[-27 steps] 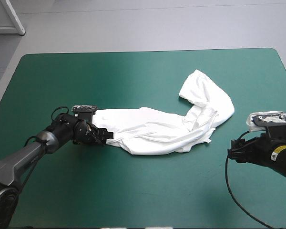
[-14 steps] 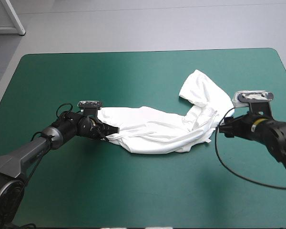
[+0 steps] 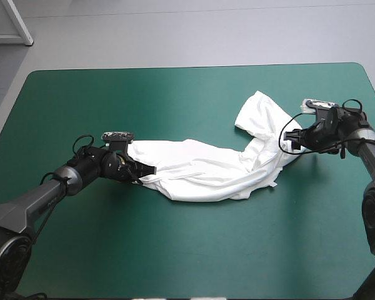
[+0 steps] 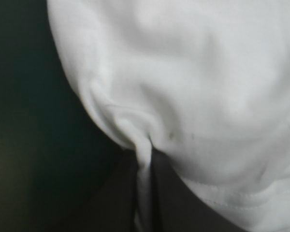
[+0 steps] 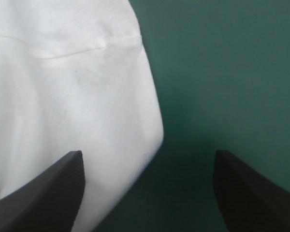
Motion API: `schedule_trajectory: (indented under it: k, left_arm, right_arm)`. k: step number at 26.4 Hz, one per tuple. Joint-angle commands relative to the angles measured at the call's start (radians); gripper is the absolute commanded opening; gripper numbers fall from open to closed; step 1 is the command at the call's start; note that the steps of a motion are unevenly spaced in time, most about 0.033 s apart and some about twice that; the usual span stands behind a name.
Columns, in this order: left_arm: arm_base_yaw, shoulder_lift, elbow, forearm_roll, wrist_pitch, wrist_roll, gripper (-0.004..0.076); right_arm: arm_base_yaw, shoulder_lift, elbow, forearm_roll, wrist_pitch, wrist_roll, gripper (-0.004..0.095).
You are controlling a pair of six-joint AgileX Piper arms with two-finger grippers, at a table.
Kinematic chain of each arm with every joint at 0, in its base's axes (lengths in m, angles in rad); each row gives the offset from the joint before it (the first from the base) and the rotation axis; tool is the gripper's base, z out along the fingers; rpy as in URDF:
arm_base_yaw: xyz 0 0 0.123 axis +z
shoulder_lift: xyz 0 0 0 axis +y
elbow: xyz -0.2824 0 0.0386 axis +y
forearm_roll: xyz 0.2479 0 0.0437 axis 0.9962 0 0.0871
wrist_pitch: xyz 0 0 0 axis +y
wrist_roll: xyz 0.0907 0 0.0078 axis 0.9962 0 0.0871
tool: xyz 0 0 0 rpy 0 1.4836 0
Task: Fold the cloth
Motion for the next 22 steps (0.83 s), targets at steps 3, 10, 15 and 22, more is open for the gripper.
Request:
schedule_trajectory:
  k: [3, 10, 15, 22]
  left_arm:
    - [-0.003, 0.012, 0.007, -0.028, 0.0, -0.003, -0.0007]
    - [-0.003, -0.047, -0.041, 0.017, 0.019, -0.003, -0.0008]
    - [-0.003, -0.201, -0.183, 0.1, 0.116, -0.008, -0.0008]
    - [-0.003, -0.37, -0.429, 0.23, 0.307, -0.008, -0.0009]
  right_arm:
    - [-0.008, 0.035, -0.033, 0.11, -0.082, -0.081, 0.0496]
    - [-0.009, -0.024, -0.033, 0.111, -0.135, -0.108, -0.0019]
    - [-0.009, -0.194, -0.035, 0.111, -0.107, -0.108, -0.0019]
    - [-0.009, -0.478, -0.043, 0.102, -0.043, -0.1, -0.0019]
